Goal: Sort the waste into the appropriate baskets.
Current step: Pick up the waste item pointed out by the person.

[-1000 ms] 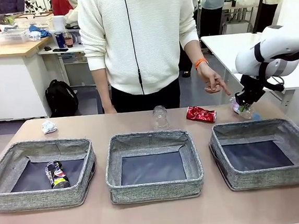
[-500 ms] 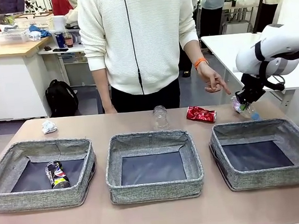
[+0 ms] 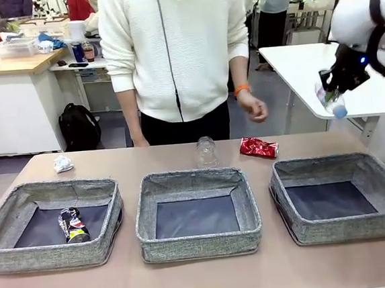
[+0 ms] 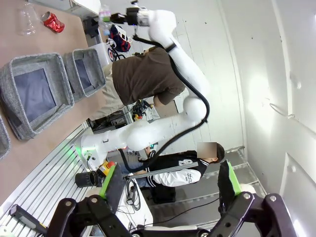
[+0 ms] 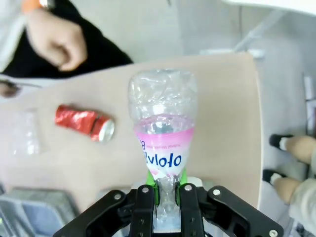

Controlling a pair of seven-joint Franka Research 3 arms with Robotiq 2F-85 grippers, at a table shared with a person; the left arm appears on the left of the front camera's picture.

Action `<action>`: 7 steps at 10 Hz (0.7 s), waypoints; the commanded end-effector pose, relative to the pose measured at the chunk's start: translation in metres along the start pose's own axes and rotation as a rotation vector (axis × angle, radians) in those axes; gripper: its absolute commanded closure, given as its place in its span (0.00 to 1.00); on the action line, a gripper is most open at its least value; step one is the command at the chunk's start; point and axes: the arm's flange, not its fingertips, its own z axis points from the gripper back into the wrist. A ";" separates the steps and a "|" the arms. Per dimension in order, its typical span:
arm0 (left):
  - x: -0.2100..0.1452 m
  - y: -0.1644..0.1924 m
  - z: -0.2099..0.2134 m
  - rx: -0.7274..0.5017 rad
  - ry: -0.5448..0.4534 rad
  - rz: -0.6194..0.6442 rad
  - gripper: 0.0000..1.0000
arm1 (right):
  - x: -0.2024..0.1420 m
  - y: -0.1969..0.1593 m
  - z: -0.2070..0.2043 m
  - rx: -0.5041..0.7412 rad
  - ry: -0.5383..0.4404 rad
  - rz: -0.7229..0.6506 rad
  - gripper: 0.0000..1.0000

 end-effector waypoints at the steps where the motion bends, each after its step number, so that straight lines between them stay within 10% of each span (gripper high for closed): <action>1: 0.001 -0.003 -0.001 -0.020 0.000 -0.022 0.00 | -0.078 0.021 0.049 -0.040 -0.034 0.045 1.00; 5: 0.001 -0.003 -0.001 -0.020 0.000 -0.022 0.00 | -0.165 -0.011 0.100 0.189 -0.017 0.152 1.00; 7: 0.001 -0.003 -0.001 -0.020 0.000 -0.022 0.00 | -0.139 0.025 0.102 0.012 -0.077 0.103 1.00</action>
